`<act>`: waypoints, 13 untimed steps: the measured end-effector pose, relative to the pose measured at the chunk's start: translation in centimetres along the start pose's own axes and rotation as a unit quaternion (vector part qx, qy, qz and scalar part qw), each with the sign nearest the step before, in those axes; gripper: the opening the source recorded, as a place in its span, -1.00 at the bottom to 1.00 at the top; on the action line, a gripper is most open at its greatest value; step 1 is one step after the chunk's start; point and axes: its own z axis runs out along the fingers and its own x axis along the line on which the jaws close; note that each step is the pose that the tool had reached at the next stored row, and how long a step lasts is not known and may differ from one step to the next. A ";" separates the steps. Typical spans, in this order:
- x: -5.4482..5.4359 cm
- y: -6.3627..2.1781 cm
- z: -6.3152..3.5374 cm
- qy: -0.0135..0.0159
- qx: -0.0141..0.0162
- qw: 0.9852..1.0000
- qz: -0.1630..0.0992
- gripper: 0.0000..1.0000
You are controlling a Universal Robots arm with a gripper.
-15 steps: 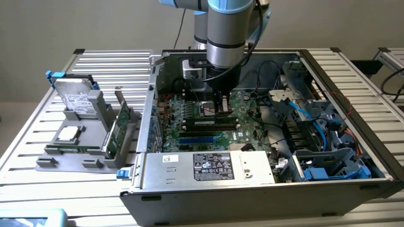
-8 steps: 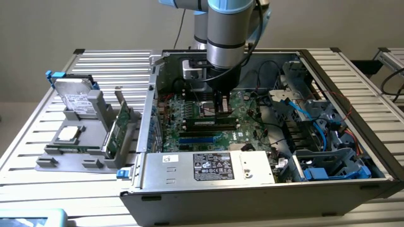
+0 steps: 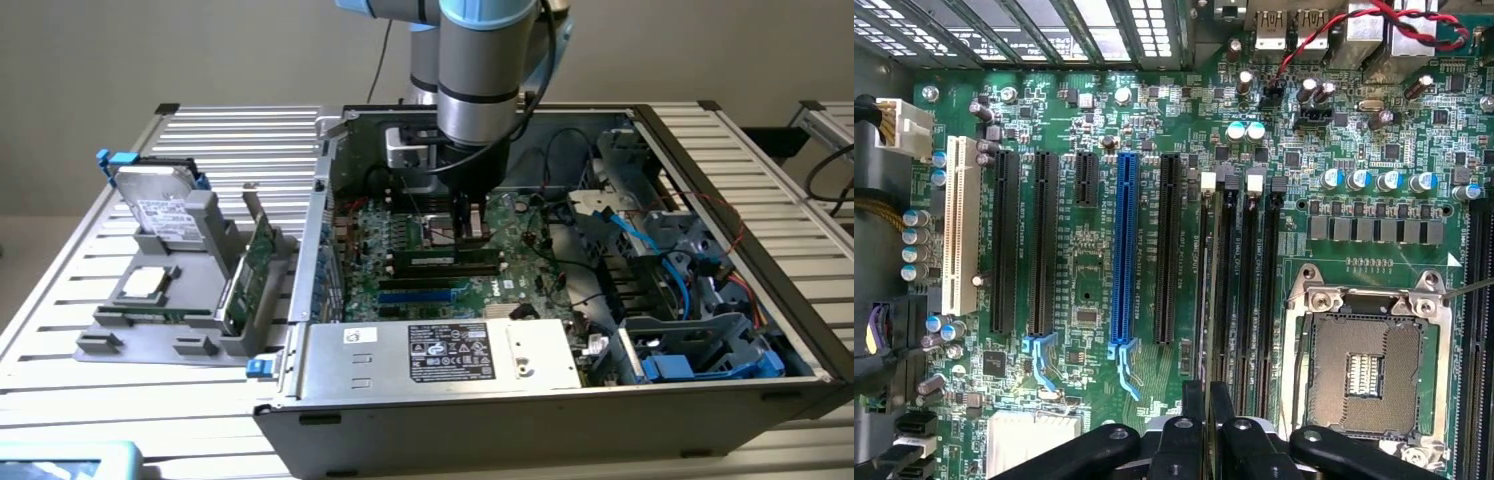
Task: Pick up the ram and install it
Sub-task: 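Insert the ram into the slot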
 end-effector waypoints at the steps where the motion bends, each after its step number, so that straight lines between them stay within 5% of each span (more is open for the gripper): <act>1: 0.0 0.00 0.01 0.000 0.000 1.000 0.000 -0.73; 13: -0.1 0.00 0.26 0.000 0.000 1.000 0.000 -0.73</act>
